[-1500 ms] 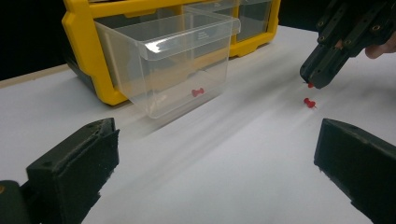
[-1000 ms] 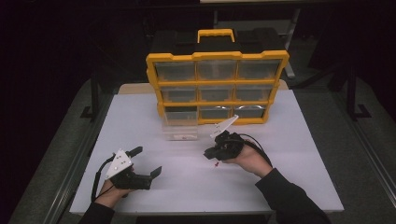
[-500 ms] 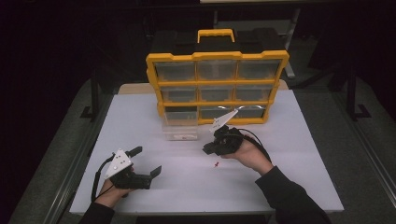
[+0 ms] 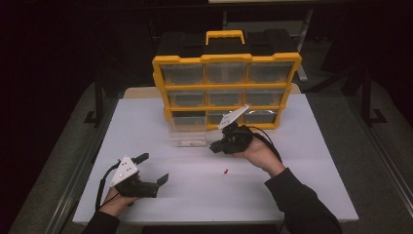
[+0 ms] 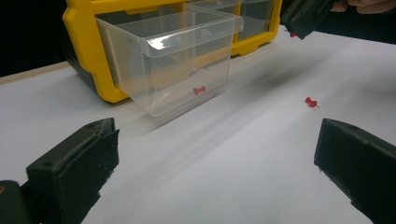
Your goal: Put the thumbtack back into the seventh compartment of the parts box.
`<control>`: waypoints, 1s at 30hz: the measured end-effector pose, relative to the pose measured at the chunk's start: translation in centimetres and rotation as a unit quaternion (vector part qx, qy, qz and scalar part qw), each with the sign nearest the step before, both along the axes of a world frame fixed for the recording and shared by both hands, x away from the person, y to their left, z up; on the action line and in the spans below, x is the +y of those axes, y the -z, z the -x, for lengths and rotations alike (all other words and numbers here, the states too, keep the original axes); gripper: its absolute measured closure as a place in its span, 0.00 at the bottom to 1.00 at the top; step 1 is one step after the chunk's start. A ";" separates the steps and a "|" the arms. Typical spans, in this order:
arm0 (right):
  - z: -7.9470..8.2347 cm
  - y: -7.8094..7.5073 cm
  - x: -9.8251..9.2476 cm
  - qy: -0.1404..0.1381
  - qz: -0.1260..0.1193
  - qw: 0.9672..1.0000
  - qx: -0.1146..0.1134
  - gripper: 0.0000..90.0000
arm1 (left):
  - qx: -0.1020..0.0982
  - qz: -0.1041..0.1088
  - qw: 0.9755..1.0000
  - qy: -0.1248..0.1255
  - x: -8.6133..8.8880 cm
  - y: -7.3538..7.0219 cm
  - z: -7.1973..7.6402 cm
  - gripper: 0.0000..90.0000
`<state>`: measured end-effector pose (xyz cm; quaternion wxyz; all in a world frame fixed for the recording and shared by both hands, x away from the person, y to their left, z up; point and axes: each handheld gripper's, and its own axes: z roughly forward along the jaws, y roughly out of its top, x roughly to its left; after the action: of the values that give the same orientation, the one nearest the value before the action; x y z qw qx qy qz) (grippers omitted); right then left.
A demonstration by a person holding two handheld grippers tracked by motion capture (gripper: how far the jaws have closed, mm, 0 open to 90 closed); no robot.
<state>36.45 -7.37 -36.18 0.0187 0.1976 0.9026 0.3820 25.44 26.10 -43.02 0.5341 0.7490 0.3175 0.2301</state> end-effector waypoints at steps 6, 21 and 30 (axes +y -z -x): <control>-0.3 -0.7 0.3 0.001 -0.006 1.000 -0.001 0.91 | -0.002 -0.001 1.000 0.000 0.0 0.0 0.0 0.00; -1.4 -1.4 1.1 0.001 -0.009 1.000 -0.014 0.91 | -0.001 0.002 1.000 0.001 0.0 0.0 0.0 0.00; -1.8 -2.0 2.2 0.010 -0.011 1.000 -0.018 0.91 | -0.005 -0.002 1.000 0.001 0.1 0.0 0.0 0.00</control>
<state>38.29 -5.21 -34.15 0.0363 0.2000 0.8958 0.3954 25.45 26.21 -42.98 0.5344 0.7493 0.3138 0.2334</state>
